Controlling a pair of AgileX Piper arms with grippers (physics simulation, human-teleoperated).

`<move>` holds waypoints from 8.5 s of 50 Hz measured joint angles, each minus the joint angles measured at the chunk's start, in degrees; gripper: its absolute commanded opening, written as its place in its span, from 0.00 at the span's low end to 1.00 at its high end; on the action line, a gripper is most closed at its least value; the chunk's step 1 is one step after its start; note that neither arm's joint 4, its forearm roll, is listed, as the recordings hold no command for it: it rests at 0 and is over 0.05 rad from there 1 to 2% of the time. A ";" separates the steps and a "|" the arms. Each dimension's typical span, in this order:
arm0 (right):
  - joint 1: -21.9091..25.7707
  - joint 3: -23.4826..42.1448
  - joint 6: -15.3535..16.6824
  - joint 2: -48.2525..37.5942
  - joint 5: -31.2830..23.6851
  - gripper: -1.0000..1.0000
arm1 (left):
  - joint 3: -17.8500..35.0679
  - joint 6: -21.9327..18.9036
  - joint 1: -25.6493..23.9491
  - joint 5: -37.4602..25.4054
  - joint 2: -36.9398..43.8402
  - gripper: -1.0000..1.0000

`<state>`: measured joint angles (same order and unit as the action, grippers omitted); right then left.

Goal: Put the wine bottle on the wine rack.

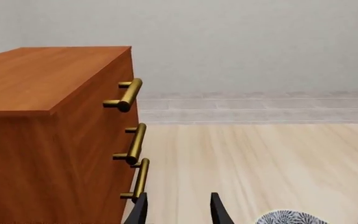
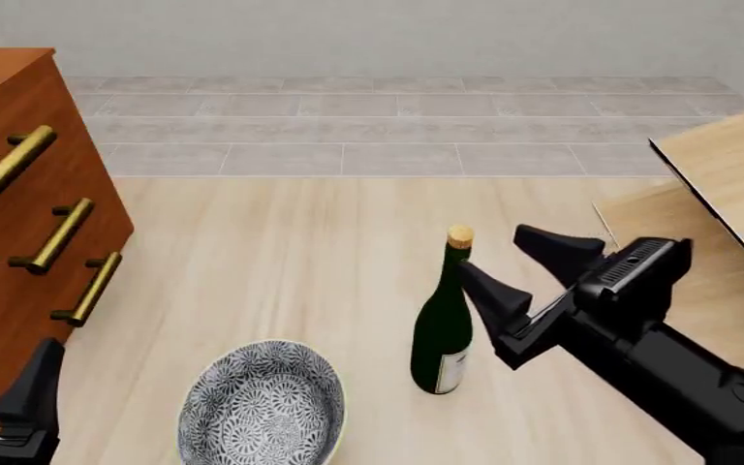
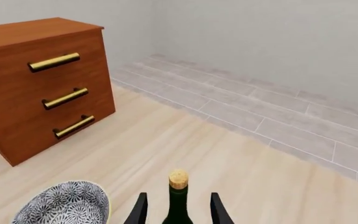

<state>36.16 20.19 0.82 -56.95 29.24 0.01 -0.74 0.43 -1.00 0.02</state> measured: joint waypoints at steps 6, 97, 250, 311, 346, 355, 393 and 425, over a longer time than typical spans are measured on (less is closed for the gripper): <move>0.11 0.12 -0.19 -1.66 1.35 1.00 | 0.00 0.15 0.19 -0.05 0.00 1.00; -0.04 2.89 -0.90 -16.97 11.86 0.00 | -0.01 0.68 1.77 0.03 -0.01 1.00; -29.41 32.06 -6.14 8.42 -33.58 0.00 | 0.01 2.10 -0.01 1.36 0.01 1.00; -47.20 43.40 -15.91 7.68 -42.98 0.00 | -0.01 2.47 -0.69 0.81 0.01 1.00; -56.01 47.12 -20.03 2.58 -47.64 0.00 | -0.01 2.83 -1.37 0.68 0.00 1.00; -57.62 47.23 -20.57 1.75 -48.42 0.00 | -0.01 2.87 -1.56 0.50 0.00 1.00; -62.39 43.48 -21.07 0.36 -46.68 0.00 | -0.01 2.66 -2.06 -0.38 0.00 1.00; -66.13 42.63 -21.54 -1.81 -43.27 0.00 | -0.01 2.14 -2.33 -0.24 0.01 1.00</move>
<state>-29.98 62.82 -20.73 -58.77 -14.03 0.00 1.41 -1.90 -1.24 0.03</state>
